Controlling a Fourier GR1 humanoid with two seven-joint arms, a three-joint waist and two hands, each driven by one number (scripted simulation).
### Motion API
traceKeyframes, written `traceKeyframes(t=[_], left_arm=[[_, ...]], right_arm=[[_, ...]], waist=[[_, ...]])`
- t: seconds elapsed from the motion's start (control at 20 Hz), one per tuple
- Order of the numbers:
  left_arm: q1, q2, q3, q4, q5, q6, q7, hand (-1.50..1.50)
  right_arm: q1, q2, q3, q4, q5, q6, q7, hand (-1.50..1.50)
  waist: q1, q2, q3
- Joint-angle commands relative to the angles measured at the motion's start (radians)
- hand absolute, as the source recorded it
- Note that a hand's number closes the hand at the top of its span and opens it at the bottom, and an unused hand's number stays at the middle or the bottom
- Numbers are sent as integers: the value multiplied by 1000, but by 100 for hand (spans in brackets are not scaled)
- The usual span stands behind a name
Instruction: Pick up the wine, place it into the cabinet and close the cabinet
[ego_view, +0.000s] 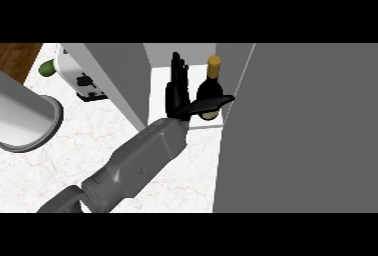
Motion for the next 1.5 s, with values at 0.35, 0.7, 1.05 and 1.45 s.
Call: traceKeyframes(t=[0.35,0.7,1.05,1.45], left_arm=[[53,0,-53,-29,-31,-46,-39,-150],[139,0,-34,-141,-124,17,-61,-150],[274,33,-20,-336,-265,50,-54,-150],[433,185,-66,-625,-402,40,35,-150]], right_arm=[[24,35,98,-57,101,-80,40,-150],[-2,8,11,-18,59,-54,39,-150],[-56,1,-16,-45,29,-93,116,-150],[-17,10,13,20,98,-63,18,-150]], waist=[[42,-9,0],[65,-14,0],[84,-19,0],[87,-19,1]])
